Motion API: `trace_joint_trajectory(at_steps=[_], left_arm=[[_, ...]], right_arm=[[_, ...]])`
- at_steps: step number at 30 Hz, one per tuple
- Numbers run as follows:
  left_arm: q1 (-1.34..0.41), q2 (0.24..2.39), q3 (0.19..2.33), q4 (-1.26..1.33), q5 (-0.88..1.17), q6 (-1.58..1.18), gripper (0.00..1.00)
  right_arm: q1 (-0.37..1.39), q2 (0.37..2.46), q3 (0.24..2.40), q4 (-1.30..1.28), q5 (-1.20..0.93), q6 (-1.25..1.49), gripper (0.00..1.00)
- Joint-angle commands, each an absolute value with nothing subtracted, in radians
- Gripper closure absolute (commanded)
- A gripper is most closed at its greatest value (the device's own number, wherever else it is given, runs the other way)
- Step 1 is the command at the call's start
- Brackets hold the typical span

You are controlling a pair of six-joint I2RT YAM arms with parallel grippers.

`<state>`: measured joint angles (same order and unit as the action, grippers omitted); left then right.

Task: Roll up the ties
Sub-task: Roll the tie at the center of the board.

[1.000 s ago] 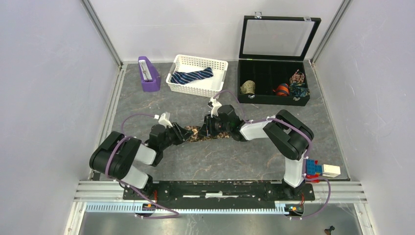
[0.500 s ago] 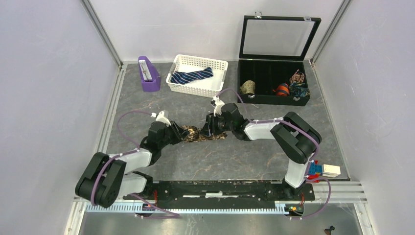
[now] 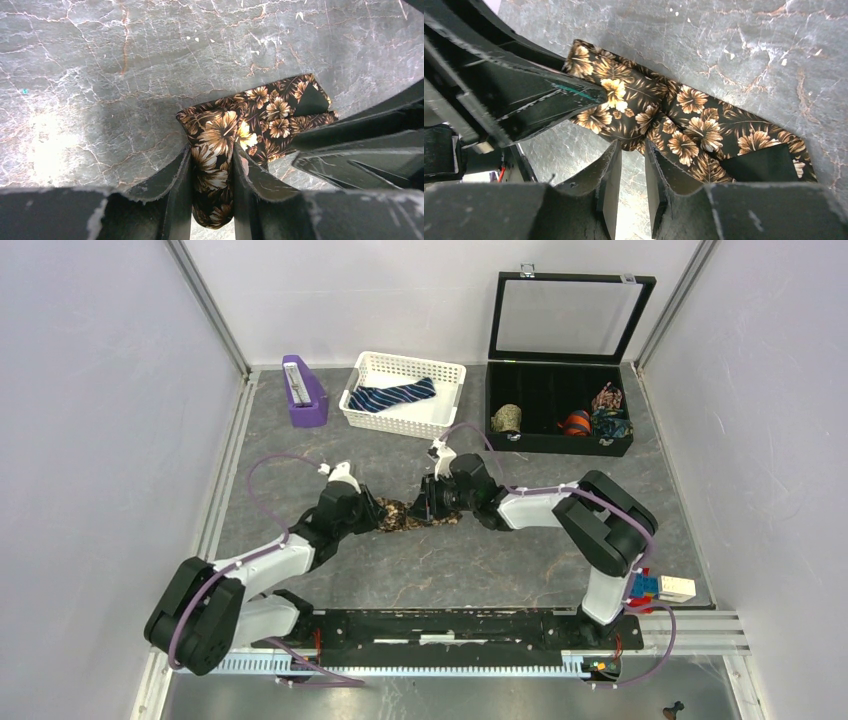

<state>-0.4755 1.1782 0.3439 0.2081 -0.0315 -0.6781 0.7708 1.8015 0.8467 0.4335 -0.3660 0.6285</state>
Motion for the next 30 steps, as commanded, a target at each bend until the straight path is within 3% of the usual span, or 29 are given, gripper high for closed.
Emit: trace_joint_trajectory(at_steps=[1, 30], left_arm=[[-0.524, 1.150, 0.412, 0.071, -0.142, -0.604, 0.73], [-0.741, 1.224, 0.687, -0.358, -0.438, -0.508, 0.73]], right_arm=[[0.780, 1.851, 0.877, 0.492, -0.371, 0.651, 0.71], [0.890, 2.002, 1.003, 0.533, -0.394, 0.693, 0.73]])
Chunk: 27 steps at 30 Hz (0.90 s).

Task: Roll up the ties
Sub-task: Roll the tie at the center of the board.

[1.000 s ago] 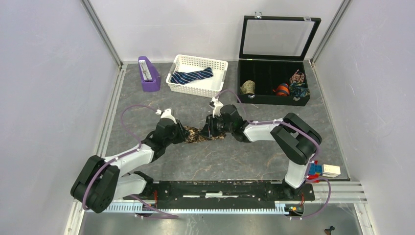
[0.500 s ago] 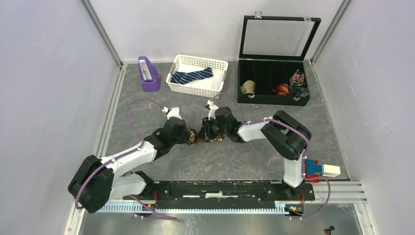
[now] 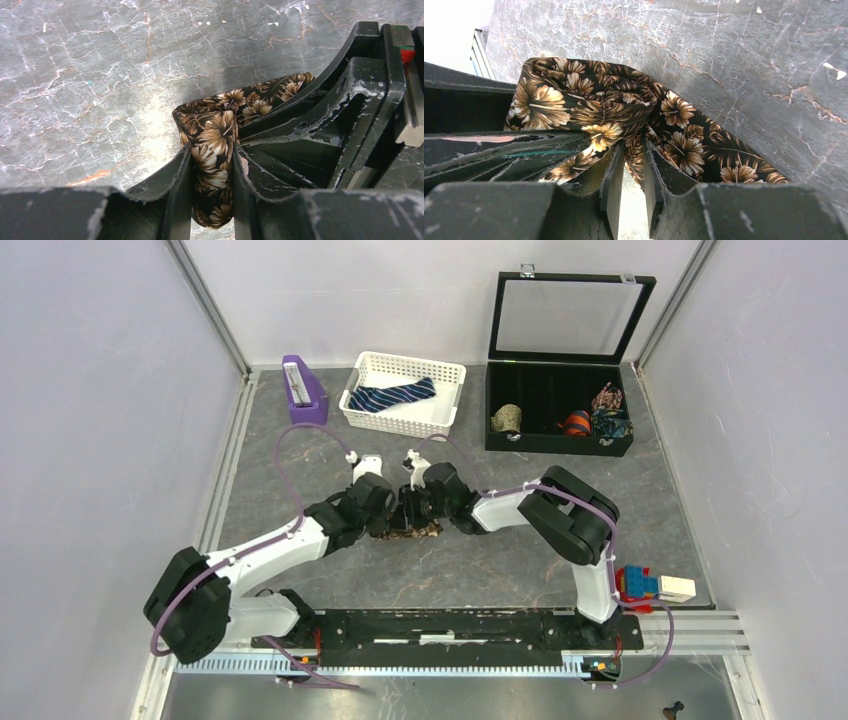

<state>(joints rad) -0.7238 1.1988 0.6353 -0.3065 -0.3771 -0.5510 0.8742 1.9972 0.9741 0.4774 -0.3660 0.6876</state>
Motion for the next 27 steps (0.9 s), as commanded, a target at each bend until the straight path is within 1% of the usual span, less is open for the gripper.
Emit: trace_joint_trajectory(at_steps=[1, 8, 15, 27], left_arm=[[-0.745, 1.232, 0.694, -0.373, -0.459, -0.509, 0.73], [-0.774, 1.278, 0.737, -0.455, -0.578, -0.507, 0.74], [-0.827, 1.353, 0.802, -0.503, -0.649, -0.515, 0.74], [-0.945, 1.597, 0.994, -0.648, -0.791, -0.546, 0.75]], right_arm=[[0.888, 1.994, 0.995, 0.525, -0.390, 0.685, 0.73], [0.814, 1.894, 0.881, 0.509, -0.407, 0.659, 0.72], [0.701, 1.740, 0.749, 0.498, -0.433, 0.622, 0.72], [0.545, 1.586, 0.619, 0.447, -0.430, 0.556, 0.72]])
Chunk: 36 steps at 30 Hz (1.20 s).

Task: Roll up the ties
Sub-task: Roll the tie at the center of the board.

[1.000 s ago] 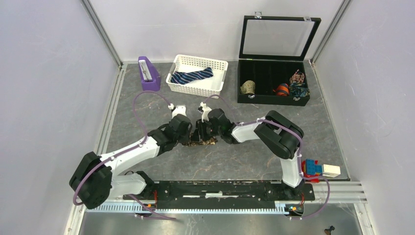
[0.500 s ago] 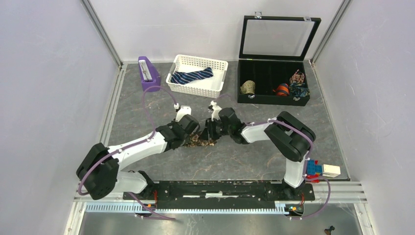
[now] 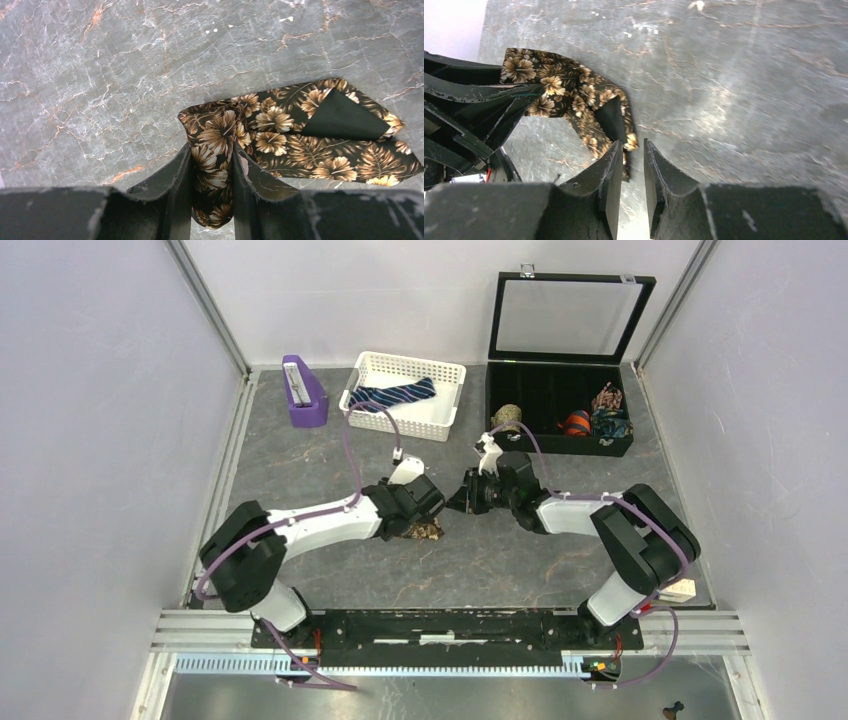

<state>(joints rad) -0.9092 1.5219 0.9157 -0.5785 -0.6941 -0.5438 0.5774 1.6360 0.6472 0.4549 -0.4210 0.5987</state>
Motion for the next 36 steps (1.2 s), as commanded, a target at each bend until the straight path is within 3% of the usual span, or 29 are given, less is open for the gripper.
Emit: trace_joint_trajectory(at_steps=[1, 8, 13, 23, 36], left_arm=[[-0.954, 1.617, 1.011, -0.663, -0.802, -0.548, 0.76], [-1.000, 1.737, 1.089, -0.697, -0.811, -0.569, 0.76], [-1.016, 1.806, 1.136, -0.707, -0.788, -0.572, 0.70], [-1.030, 1.836, 1.173, -0.706, -0.741, -0.561, 0.36], [-1.048, 1.714, 1.184, -0.690, -0.669, -0.516, 0.16]], right_arm=[[0.535, 1.578, 0.612, 0.446, -0.431, 0.551, 0.71], [0.505, 1.547, 0.583, 0.437, -0.437, 0.539, 0.72], [0.495, 1.538, 0.570, 0.439, -0.443, 0.537, 0.72], [0.487, 1.533, 0.558, 0.442, -0.449, 0.535, 0.71], [0.485, 1.546, 0.578, 0.436, -0.442, 0.537, 0.71]])
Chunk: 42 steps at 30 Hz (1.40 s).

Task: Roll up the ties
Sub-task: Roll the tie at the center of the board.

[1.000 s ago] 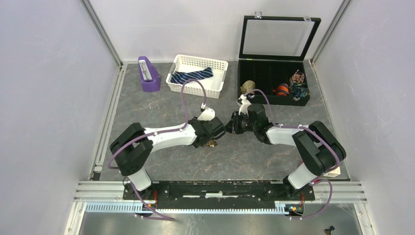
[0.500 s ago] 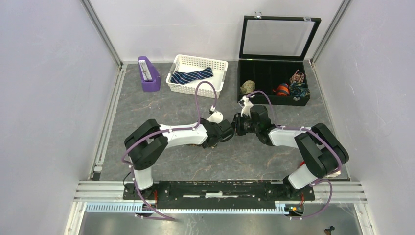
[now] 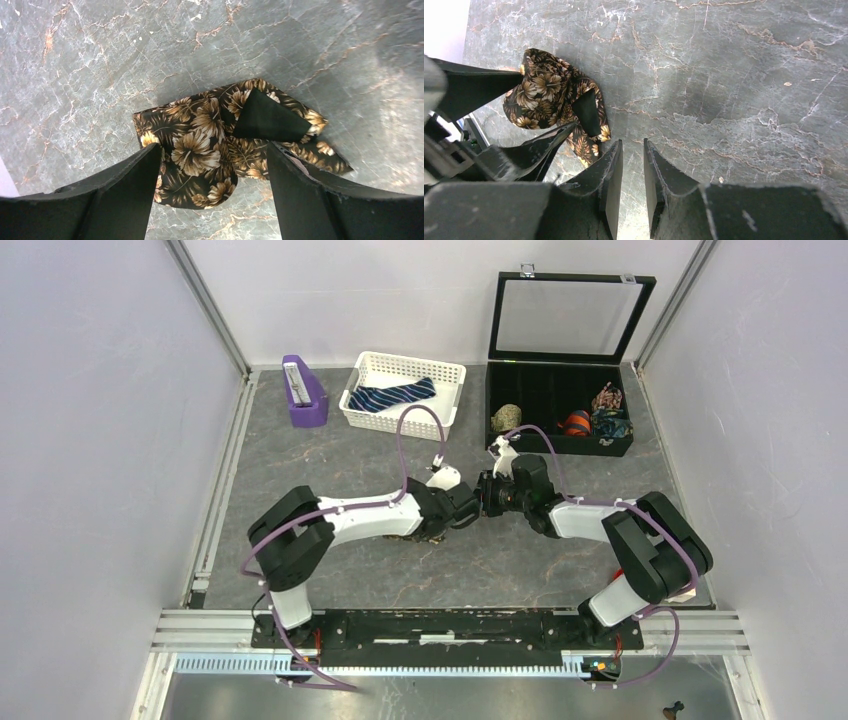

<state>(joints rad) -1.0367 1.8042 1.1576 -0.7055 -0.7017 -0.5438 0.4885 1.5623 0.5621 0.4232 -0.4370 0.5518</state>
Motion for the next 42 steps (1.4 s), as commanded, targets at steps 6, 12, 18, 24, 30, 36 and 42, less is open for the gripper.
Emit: trace_joint_trajectory(at_steps=[6, 12, 18, 24, 30, 36, 42], left_arm=[[-1.049, 1.570, 1.124, -0.647, -0.647, -0.503, 0.00], [-1.029, 1.369, 0.997, -0.581, -0.634, -0.502, 0.00], [-0.895, 1.135, 0.800, -0.460, -0.490, -0.496, 0.00], [-0.771, 0.965, 0.665, -0.419, -0.393, -0.501, 0.01], [-0.713, 0.894, 0.593, -0.405, -0.372, -0.538, 0.02], [-0.656, 0.830, 0.522, -0.343, -0.329, -0.558, 0.01], [-0.637, 0.821, 0.503, -0.311, -0.303, -0.563, 0.01]], right_arm=[[0.487, 1.549, 0.595, 0.432, -0.444, 0.546, 0.71], [0.517, 1.534, 0.617, 0.447, -0.435, 0.567, 0.54], [0.599, 1.563, 0.694, 0.420, -0.386, 0.586, 0.40], [0.676, 1.639, 0.799, 0.407, -0.354, 0.622, 0.36], [0.745, 1.713, 0.871, 0.382, -0.308, 0.643, 0.40], [0.784, 1.771, 0.893, 0.384, -0.294, 0.653, 0.47], [0.802, 1.767, 0.876, 0.383, -0.282, 0.651, 0.50]])
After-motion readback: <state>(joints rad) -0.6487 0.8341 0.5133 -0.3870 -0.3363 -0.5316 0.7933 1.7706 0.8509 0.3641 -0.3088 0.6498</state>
